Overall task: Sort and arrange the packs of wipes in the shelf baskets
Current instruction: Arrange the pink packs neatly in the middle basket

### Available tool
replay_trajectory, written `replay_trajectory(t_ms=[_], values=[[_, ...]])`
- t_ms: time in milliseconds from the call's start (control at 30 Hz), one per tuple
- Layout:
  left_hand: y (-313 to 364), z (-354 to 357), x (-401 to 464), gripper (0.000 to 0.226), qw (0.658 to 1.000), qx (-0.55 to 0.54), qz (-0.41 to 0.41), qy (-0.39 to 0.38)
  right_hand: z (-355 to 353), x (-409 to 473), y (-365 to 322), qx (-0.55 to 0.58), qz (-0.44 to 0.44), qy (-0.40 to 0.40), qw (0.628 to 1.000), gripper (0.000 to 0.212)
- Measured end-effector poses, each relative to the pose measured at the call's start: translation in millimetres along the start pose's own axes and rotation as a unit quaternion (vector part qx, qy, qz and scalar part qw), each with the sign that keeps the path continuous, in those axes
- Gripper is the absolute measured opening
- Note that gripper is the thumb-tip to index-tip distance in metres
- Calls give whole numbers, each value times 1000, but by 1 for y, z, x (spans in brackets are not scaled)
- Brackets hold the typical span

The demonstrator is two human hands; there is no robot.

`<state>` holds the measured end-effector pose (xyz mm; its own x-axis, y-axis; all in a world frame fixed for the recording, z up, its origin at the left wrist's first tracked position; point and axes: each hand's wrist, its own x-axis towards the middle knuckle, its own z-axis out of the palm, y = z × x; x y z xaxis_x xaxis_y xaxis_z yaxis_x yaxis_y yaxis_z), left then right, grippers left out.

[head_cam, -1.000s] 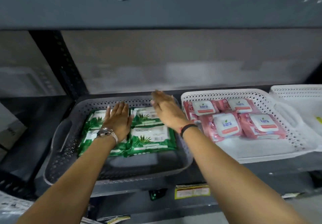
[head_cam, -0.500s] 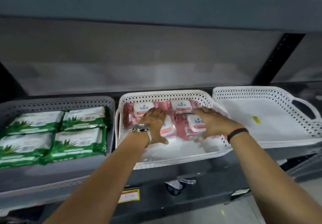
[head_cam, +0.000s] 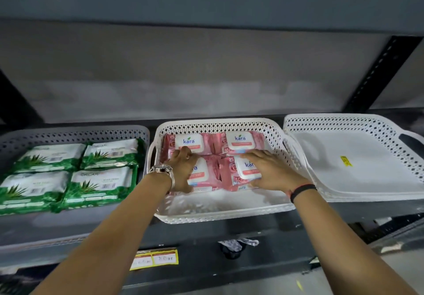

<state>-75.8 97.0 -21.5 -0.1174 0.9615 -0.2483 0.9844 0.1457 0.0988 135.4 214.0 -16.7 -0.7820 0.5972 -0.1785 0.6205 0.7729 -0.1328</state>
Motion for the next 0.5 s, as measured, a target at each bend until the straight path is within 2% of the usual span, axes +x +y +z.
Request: replay_trajectory(t_ms=[233,433,500], values=[[-8,-4,7,90,998,-21,12,-51,4,6,-3,19,-9,3,1000,80],[-7,-11,9,92,997,6,14,-79,-7,8,1,76,-20,-42,996,79],[-4,-21,10,85,997,-22,0,-69,-17,15,2,128,-14,-5,992,71]])
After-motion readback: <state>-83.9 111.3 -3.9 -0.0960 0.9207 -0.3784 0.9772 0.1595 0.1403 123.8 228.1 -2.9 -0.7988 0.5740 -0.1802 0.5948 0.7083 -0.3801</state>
